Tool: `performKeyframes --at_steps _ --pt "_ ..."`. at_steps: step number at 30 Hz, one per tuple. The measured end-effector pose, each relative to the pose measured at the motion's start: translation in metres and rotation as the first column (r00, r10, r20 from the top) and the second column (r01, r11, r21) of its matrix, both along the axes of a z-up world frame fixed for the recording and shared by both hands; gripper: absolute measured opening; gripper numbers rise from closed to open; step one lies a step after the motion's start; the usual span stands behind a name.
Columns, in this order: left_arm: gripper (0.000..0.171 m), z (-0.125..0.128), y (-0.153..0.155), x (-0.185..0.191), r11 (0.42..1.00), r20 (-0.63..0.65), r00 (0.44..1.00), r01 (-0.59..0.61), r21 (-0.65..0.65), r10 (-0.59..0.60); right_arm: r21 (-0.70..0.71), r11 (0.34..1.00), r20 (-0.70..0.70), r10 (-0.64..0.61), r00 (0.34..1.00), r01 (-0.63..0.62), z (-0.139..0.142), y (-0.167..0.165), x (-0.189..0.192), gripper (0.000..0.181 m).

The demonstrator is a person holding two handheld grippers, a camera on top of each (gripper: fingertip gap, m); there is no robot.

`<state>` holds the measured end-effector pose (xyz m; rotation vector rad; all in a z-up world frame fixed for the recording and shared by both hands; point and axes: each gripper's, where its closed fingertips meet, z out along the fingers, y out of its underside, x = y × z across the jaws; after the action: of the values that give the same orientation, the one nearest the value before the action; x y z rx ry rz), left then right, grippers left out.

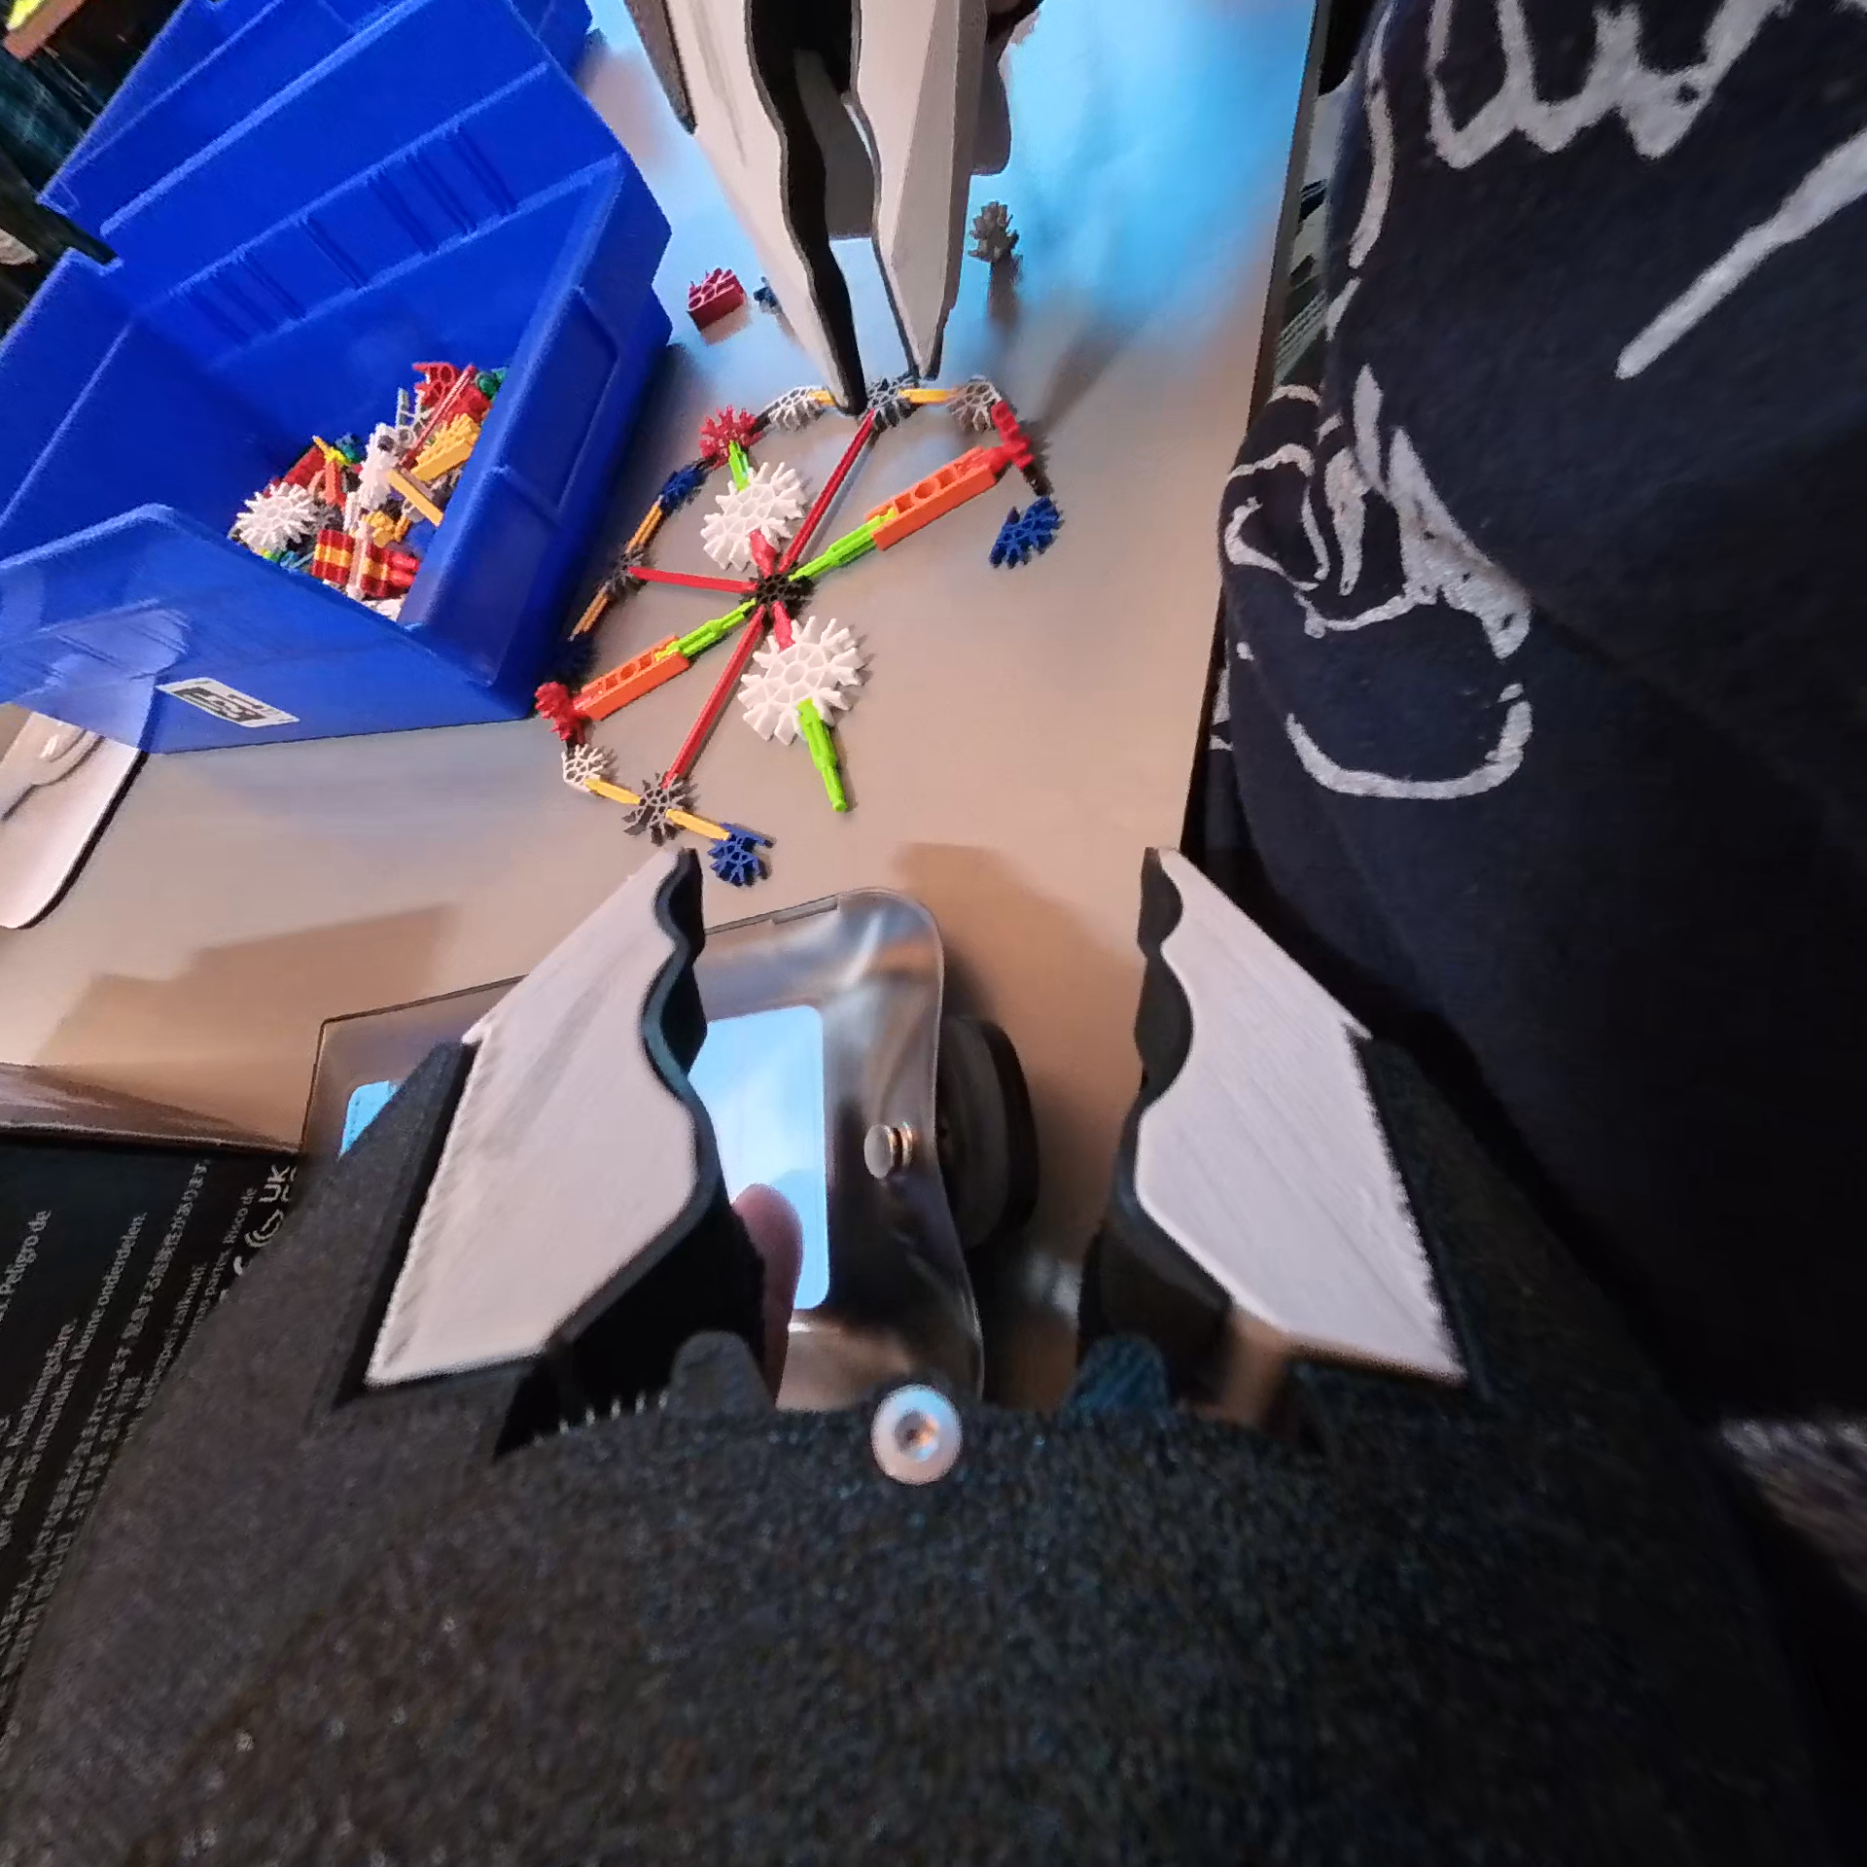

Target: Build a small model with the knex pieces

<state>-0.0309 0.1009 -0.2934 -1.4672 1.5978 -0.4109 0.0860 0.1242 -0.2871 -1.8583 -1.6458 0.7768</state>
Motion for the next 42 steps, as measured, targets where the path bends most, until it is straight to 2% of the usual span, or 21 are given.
performKeyframes --at_steps 21,27,35,39,42 --pt "0.086 0.0 0.001 -0.001 1.0 -0.011 1.0 -0.014 0.014 0.014 0.033 0.999 -0.001 -0.011 1.0 0.011 0.005 -0.007 0.002 0.017" --pt "0.081 0.023 0.003 0.001 0.998 0.036 0.999 -0.035 0.059 0.033 0.072 0.997 0.005 -0.019 1.0 0.018 0.007 -0.015 0.006 0.018" --pt "0.068 0.044 -0.018 0.049 0.997 0.064 0.997 0.028 0.07 -0.033 0.128 0.992 0.097 0.003 0.995 -0.015 -0.011 -0.022 0.011 0.017" --pt "0.061 0.039 -0.031 0.076 0.998 0.047 0.998 0.039 0.04 -0.041 0.141 0.989 0.131 0.029 0.991 -0.048 -0.021 -0.025 0.011 0.014" --pt "0.057 0.025 -0.036 0.087 1.0 -0.003 1.0 0.03 -0.006 -0.03 0.154 0.986 0.13 0.042 0.991 -0.062 -0.025 -0.026 0.009 0.01"
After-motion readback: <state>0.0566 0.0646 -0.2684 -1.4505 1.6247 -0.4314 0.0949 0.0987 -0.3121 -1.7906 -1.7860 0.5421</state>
